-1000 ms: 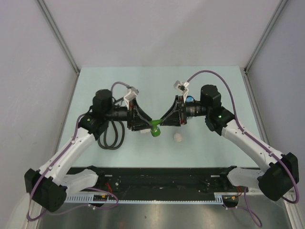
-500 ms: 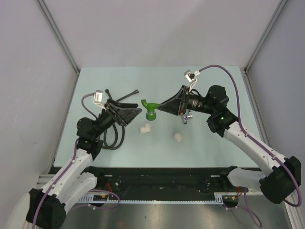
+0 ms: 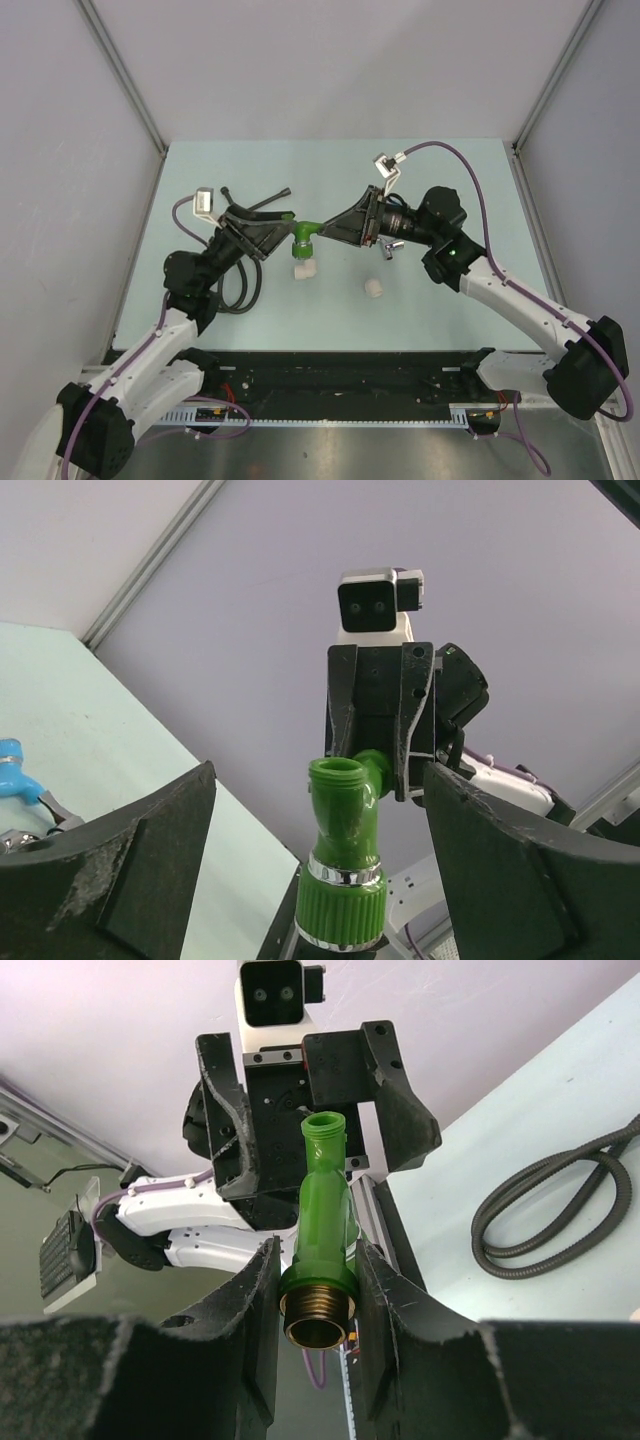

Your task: Install the water faucets

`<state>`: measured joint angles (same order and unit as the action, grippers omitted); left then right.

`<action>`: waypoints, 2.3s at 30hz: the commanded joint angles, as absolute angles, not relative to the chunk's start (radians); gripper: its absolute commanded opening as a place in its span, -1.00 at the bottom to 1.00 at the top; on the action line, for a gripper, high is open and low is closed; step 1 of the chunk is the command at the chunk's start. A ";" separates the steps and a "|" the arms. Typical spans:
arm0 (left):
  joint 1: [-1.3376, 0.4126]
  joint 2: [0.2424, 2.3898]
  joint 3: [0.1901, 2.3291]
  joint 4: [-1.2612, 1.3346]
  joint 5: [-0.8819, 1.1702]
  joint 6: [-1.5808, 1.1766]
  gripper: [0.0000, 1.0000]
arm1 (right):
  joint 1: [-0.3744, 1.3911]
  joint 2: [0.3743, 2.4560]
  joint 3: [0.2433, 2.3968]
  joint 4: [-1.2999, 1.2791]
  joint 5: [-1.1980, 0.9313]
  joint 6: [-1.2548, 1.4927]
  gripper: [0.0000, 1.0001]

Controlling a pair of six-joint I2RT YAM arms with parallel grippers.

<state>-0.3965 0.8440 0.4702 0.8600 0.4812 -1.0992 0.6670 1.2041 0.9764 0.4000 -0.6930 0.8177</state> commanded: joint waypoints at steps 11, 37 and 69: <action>-0.413 0.562 0.744 0.123 0.377 0.123 0.88 | 0.612 1.103 0.980 0.245 -0.663 0.853 -1.00; -0.607 0.632 0.638 0.423 0.108 -0.263 0.93 | 0.626 1.127 0.997 0.357 -0.658 0.795 -1.00; -0.604 0.848 0.485 0.985 0.169 -1.146 -0.63 | 0.666 1.287 0.997 0.558 -0.684 0.862 -1.00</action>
<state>-0.5964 0.8547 0.4778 0.9043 0.1253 -1.1164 0.6689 1.2755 0.9733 0.5594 -0.7074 0.8711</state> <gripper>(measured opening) 0.293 0.338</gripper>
